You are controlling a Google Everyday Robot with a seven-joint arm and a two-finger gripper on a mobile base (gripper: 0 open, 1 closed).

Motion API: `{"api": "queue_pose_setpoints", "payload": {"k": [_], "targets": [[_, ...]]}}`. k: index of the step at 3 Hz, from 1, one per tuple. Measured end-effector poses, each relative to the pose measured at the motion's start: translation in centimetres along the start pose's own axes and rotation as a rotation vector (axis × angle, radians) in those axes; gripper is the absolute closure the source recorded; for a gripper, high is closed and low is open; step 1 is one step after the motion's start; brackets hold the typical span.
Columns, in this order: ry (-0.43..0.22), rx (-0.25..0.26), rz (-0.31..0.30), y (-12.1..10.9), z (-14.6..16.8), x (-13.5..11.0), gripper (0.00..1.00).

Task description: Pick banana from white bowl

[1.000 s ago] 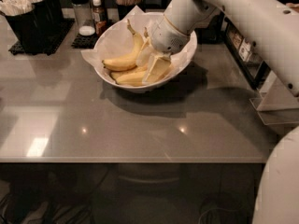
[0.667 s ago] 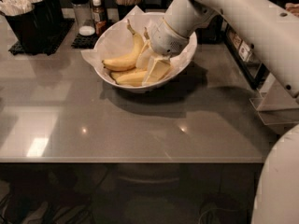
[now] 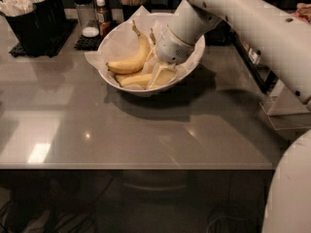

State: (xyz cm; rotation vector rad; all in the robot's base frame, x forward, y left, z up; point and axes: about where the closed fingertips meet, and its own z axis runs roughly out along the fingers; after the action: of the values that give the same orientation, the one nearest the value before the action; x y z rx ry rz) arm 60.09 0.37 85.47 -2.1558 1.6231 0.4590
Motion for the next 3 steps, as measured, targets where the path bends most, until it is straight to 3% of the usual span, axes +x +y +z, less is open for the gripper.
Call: {"api": "queue_pose_setpoints", "payload": {"k": [1,2,3], "targets": [[0.029,0.031,0.007,0.1,-0.4,0.1,0.74],[0.066,0.094,0.013,0.2,-2.5,-0.1,0.97],[0.072,0.142,0.009,0.1,-4.7,-0.5,1.00]]}}
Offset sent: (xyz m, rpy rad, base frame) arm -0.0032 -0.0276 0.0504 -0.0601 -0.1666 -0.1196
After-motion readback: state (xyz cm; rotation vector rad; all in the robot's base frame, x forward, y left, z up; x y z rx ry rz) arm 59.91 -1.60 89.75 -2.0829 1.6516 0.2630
